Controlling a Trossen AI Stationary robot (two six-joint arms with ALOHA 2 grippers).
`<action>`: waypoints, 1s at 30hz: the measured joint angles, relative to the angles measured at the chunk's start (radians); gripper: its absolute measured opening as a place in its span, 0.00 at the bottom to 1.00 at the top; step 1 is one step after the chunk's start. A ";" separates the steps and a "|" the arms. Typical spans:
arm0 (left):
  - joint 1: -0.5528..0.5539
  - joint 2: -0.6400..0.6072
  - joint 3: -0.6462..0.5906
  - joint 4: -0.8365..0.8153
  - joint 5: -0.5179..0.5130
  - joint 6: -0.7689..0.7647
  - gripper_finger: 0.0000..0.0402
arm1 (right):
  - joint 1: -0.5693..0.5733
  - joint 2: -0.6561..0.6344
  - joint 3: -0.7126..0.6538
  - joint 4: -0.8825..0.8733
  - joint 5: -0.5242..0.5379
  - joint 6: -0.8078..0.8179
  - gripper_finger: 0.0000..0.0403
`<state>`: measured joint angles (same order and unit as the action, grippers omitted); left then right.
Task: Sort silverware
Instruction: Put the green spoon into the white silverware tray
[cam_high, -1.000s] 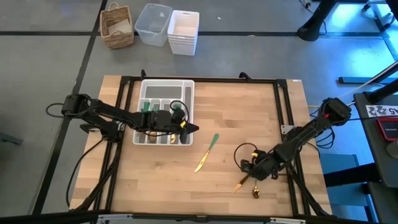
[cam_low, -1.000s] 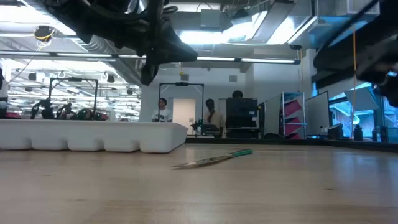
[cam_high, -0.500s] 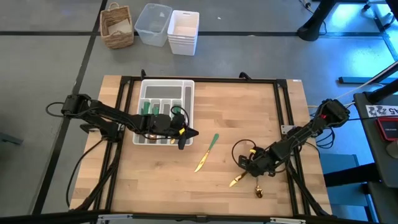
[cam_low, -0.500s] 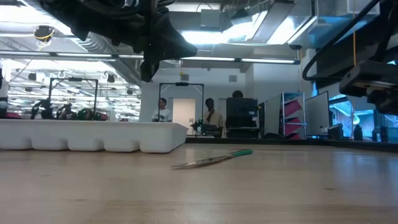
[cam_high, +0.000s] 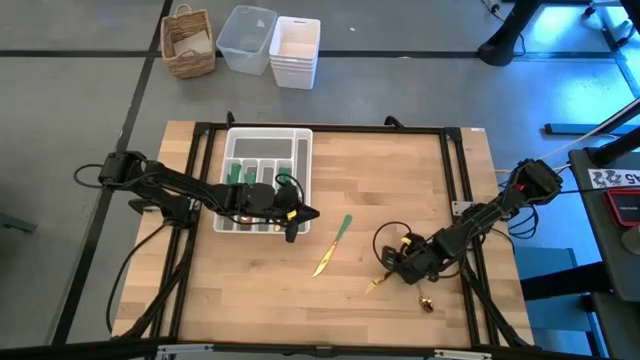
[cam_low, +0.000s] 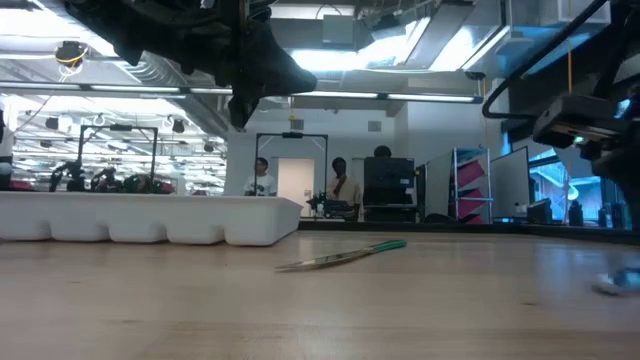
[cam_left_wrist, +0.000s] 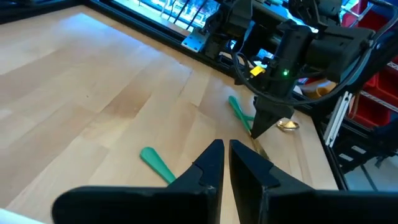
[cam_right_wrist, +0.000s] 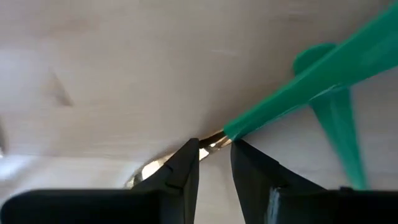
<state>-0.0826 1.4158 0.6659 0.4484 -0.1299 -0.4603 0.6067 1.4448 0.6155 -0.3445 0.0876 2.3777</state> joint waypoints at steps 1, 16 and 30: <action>0.000 0.000 0.000 0.000 0.000 0.000 0.04 | 0.000 0.000 0.000 0.007 0.020 0.000 0.23; 0.000 0.000 0.000 -0.035 0.000 -0.003 0.04 | 0.001 -0.016 0.023 0.110 0.009 -0.089 0.23; 0.000 0.000 0.000 -0.074 -0.001 -0.003 0.04 | 0.013 -0.037 0.217 -0.437 -0.212 -0.216 0.23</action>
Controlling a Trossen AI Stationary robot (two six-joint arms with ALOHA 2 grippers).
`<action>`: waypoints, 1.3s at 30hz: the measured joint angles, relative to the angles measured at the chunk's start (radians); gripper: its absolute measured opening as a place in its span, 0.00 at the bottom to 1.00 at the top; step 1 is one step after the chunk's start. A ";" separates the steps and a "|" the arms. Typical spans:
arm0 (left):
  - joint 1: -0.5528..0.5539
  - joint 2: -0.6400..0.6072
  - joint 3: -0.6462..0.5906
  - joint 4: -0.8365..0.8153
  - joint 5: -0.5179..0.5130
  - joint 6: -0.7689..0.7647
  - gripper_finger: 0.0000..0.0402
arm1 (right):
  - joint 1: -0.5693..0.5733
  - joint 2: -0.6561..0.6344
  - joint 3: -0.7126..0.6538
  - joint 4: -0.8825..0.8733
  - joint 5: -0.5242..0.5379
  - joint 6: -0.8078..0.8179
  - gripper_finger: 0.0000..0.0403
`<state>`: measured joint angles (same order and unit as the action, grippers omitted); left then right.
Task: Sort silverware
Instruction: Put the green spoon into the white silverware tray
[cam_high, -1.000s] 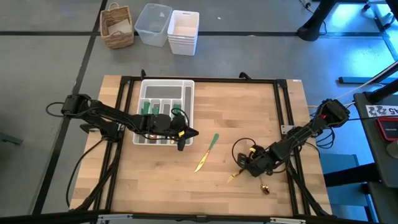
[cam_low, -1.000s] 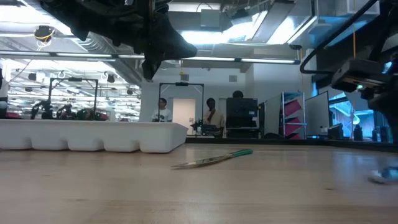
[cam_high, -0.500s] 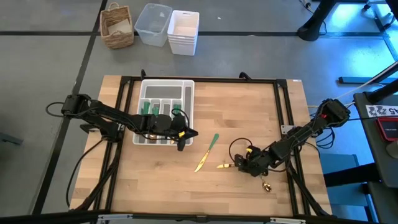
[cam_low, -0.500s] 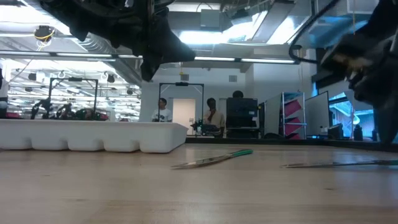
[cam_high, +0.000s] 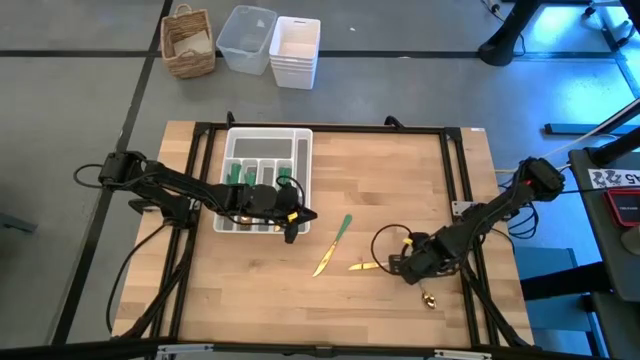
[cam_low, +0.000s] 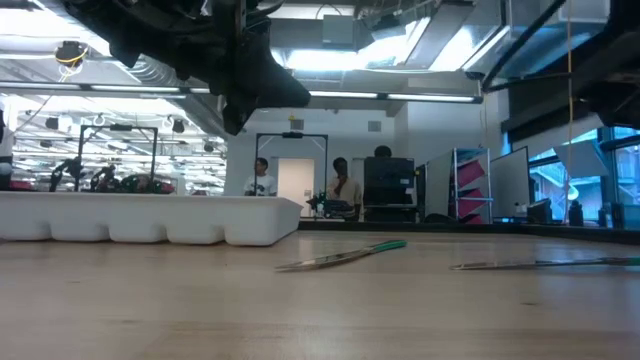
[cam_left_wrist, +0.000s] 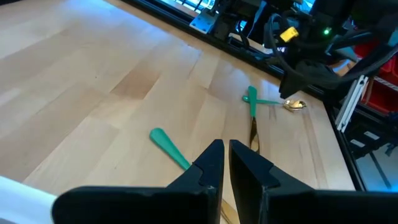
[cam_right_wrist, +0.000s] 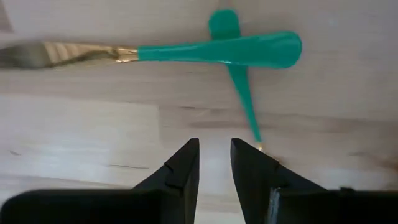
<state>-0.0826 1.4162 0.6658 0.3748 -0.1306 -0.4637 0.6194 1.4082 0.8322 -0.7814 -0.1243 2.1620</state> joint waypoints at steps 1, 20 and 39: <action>0.000 0.000 0.000 0.000 0.000 0.000 0.04 | 0.004 0.003 0.000 -0.003 -0.003 -0.027 0.23; 0.001 0.000 0.000 0.000 0.000 0.027 0.04 | 0.116 0.132 0.000 0.011 -0.008 -0.076 0.23; 0.002 0.000 0.000 0.001 -0.001 0.026 0.04 | 0.112 0.248 0.001 0.073 -0.053 -0.178 0.03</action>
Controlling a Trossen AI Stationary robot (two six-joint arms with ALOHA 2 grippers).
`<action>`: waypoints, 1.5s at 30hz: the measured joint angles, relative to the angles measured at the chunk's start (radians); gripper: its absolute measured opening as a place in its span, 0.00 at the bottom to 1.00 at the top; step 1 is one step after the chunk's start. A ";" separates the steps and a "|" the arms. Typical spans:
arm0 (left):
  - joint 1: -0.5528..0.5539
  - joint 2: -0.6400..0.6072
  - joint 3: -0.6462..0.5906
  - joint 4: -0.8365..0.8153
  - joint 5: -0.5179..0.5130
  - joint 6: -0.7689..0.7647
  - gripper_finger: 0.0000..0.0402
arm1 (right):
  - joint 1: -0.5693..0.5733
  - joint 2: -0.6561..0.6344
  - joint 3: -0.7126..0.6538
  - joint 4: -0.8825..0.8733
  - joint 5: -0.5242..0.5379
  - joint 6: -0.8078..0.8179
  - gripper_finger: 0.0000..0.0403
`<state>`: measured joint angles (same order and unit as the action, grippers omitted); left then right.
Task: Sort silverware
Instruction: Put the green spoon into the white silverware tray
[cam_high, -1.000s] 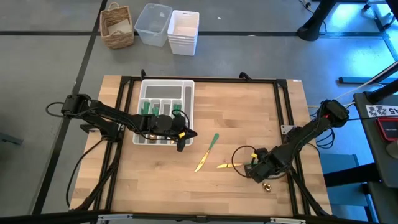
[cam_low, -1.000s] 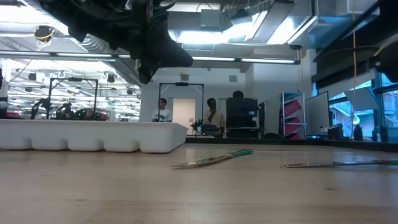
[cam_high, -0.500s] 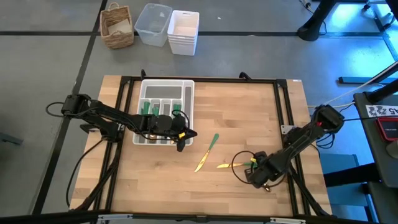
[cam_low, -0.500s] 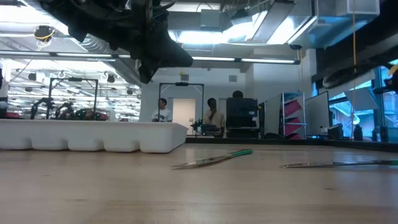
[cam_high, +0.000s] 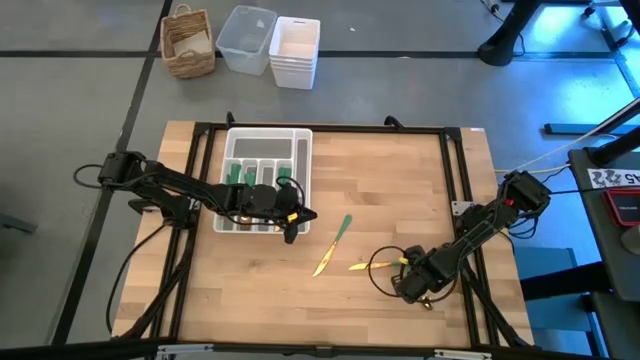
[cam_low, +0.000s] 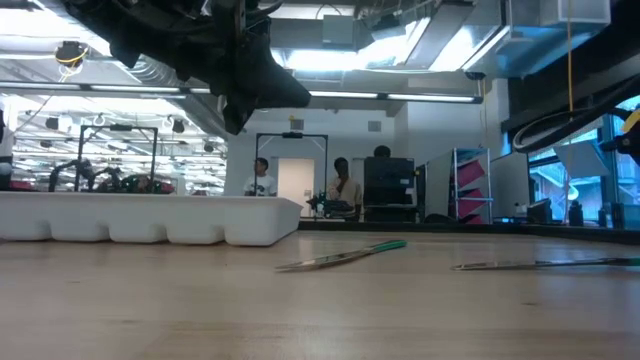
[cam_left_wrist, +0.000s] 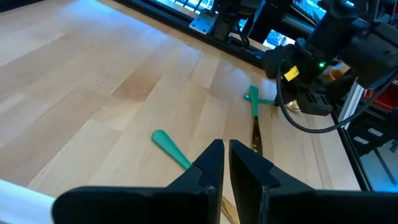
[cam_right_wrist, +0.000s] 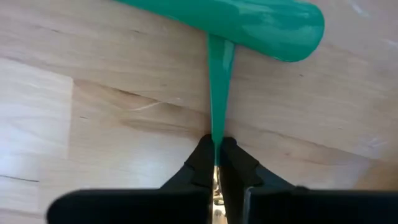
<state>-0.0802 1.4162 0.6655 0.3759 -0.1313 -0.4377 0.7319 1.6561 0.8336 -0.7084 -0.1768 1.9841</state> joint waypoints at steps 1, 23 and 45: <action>0.002 -0.003 0.000 -0.001 0.000 -0.001 0.04 | 0.000 -0.001 0.000 0.000 0.000 0.000 0.03; 0.051 -0.336 0.000 -0.079 0.000 -0.029 0.04 | -0.047 -0.059 0.155 0.279 -0.029 -0.054 0.01; 0.019 -0.493 0.000 -0.237 0.001 -0.041 0.04 | -0.496 -0.001 0.155 0.875 0.220 -0.533 0.01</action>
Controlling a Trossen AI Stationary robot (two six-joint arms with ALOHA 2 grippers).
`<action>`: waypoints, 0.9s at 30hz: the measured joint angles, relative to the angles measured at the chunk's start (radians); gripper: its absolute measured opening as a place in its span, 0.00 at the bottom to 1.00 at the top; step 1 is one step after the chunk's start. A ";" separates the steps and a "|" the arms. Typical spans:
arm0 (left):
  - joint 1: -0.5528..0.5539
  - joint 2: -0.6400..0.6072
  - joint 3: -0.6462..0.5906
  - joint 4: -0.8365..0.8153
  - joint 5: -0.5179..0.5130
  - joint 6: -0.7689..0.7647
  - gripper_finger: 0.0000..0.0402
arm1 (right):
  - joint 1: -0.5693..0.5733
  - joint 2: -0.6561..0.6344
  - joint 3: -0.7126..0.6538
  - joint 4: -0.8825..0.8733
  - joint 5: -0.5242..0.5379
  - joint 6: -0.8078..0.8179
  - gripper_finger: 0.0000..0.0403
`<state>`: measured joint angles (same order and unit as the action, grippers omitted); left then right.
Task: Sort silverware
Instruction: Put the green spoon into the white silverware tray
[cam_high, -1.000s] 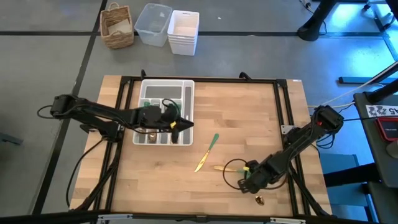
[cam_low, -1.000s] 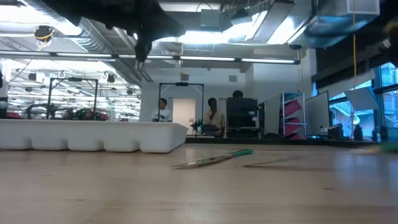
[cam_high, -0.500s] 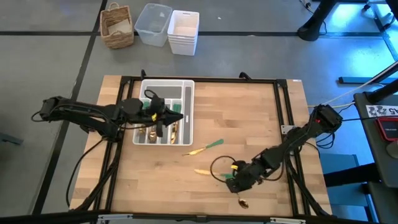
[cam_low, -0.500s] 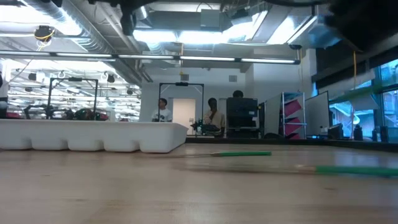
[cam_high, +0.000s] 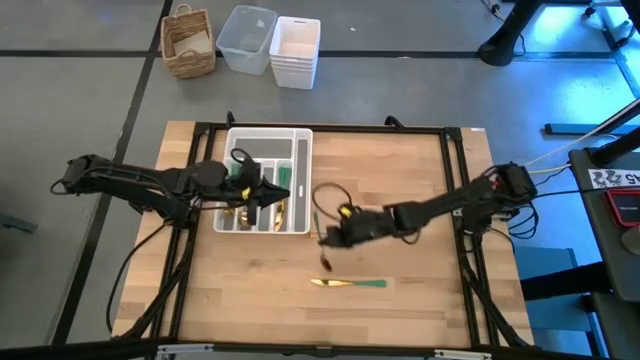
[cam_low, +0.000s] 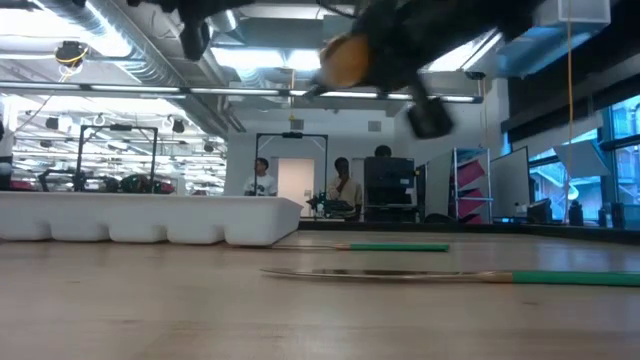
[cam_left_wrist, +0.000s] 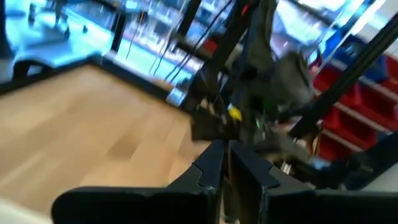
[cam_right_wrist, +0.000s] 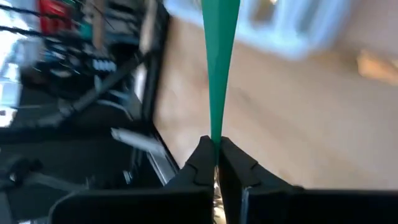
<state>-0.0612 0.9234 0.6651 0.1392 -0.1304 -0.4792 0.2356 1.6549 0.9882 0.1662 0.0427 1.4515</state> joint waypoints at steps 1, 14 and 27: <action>0.000 0.000 0.000 -0.025 0.000 -0.010 0.04 | -0.024 0.012 0.000 0.042 -0.002 -0.027 0.01; 0.029 0.108 0.000 -0.217 -0.100 -0.145 0.10 | -0.211 0.099 0.000 0.198 0.101 -0.190 0.01; 0.169 0.386 0.000 0.117 -0.040 -0.405 0.35 | -0.230 0.098 0.002 0.225 0.131 -0.282 0.01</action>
<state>0.1073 1.3098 0.6647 0.2558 -0.1705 -0.8845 0.0055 1.7531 0.9901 0.3915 0.1734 1.1694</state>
